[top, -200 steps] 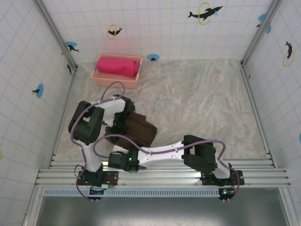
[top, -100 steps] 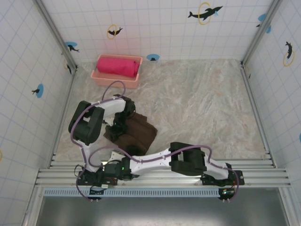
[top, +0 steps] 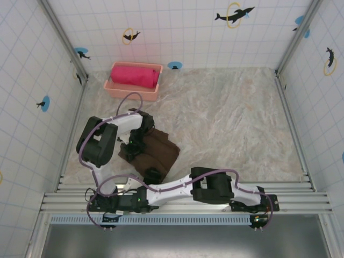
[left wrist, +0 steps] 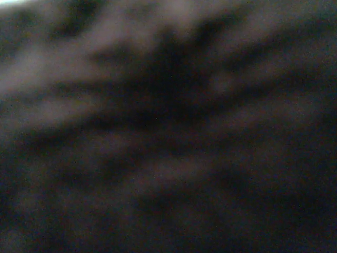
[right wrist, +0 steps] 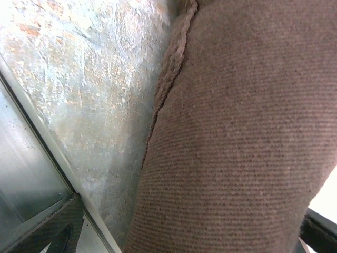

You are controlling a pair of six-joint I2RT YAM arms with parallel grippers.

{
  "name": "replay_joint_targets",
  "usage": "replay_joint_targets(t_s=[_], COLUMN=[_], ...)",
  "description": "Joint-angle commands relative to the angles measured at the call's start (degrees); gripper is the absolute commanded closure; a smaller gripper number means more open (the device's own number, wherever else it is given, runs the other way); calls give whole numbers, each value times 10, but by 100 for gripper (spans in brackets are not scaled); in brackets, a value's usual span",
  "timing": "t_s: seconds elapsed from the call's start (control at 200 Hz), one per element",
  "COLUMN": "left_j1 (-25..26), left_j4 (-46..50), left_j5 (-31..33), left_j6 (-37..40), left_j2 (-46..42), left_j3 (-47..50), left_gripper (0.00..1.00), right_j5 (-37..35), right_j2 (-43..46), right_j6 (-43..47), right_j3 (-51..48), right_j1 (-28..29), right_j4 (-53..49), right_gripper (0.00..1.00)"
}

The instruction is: Roll up the long pants

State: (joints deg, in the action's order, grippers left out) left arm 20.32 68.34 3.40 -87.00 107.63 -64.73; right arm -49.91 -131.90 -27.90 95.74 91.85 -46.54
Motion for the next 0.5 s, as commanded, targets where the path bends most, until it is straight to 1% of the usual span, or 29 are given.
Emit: replay_joint_targets(t_s=[0.0,0.22,0.375,0.495], left_j1=[-3,-3,-3,-3], left_j4=[-152,-130,-127,-126], left_j5=[-12,-8,-8,-10], left_j6=[11,16,16,17], left_j2=[15,22,25,27], left_j3=[11,-16,-25,-26], left_gripper=[100,100,100,100], right_j5=[-148,-155,-160,-160], right_j2=[0,25,45,40], right_j6=[-42,-34,-24,-16], right_j3=[-13,21,34,43], right_j1=[-51,-36,-31,-37], right_j4=[-124,-164,-171,-172], right_gripper=[10,10,9,9])
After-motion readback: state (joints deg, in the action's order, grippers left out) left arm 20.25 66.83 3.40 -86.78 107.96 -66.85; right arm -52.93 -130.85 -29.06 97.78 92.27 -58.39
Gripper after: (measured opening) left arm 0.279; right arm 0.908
